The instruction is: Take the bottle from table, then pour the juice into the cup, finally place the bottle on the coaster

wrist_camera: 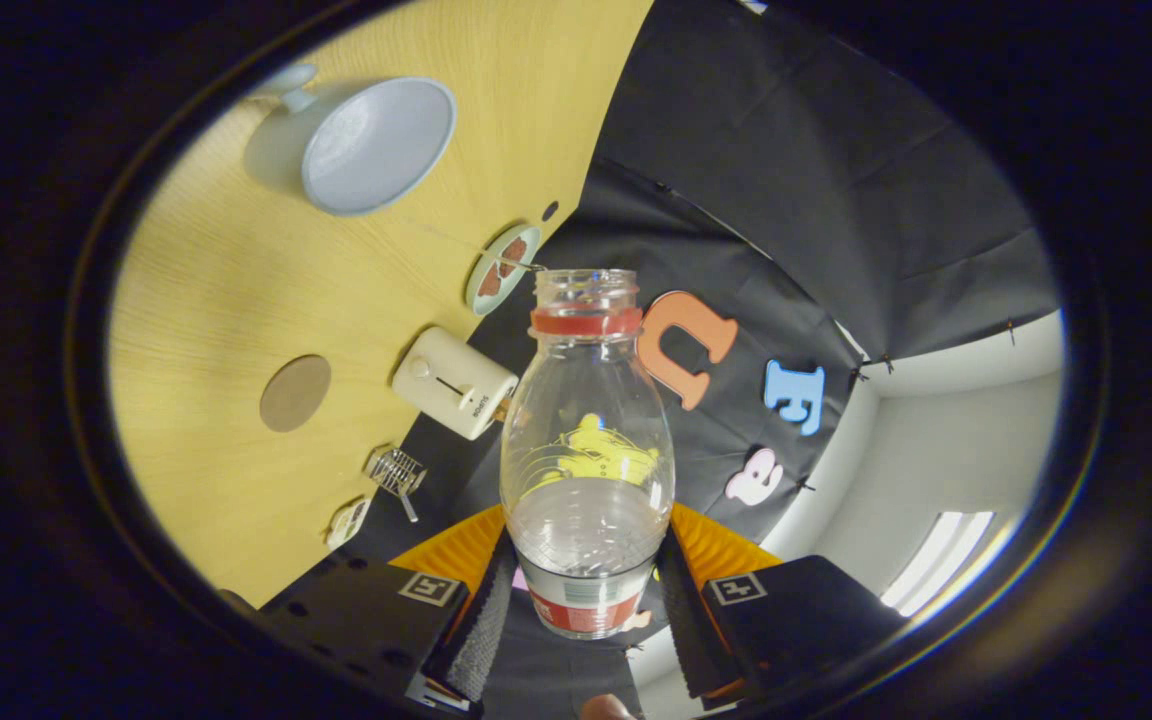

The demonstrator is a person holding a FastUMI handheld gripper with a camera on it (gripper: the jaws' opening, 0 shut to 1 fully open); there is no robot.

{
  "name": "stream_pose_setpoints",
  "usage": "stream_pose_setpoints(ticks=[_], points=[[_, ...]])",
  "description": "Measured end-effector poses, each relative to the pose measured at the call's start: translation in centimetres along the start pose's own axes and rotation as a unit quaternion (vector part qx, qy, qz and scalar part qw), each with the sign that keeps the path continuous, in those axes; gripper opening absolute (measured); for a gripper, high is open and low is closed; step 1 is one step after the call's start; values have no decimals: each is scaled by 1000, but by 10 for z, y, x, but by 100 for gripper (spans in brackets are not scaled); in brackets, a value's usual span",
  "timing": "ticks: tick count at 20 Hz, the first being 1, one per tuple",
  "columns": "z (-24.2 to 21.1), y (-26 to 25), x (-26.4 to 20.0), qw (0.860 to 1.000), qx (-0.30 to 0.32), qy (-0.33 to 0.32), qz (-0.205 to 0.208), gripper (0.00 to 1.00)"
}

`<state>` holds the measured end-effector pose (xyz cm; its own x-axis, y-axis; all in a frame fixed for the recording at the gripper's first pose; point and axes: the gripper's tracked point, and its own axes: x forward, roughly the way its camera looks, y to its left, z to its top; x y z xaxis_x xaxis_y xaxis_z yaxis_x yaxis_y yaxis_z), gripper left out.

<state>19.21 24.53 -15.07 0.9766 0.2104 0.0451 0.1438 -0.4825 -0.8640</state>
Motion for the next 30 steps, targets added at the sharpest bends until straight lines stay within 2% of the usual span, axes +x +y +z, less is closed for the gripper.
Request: stream_pose_setpoints(ticks=[5,9,13,15,19,21,24,27,30], points=[[-1,1,0,1000,21,0,2,76],[-1,29,-5,991,114,8,66,76],[-4,27,-16,984,165,15,72,76],[-10,28,-20,975,209,17,72,76],[-21,28,-37,946,313,15,81,77],[-30,21,-47,925,371,17,81,77],[-46,11,-62,876,473,18,88,76],[-61,8,-76,814,571,20,101,76],[-79,8,-82,741,663,26,104,77]])
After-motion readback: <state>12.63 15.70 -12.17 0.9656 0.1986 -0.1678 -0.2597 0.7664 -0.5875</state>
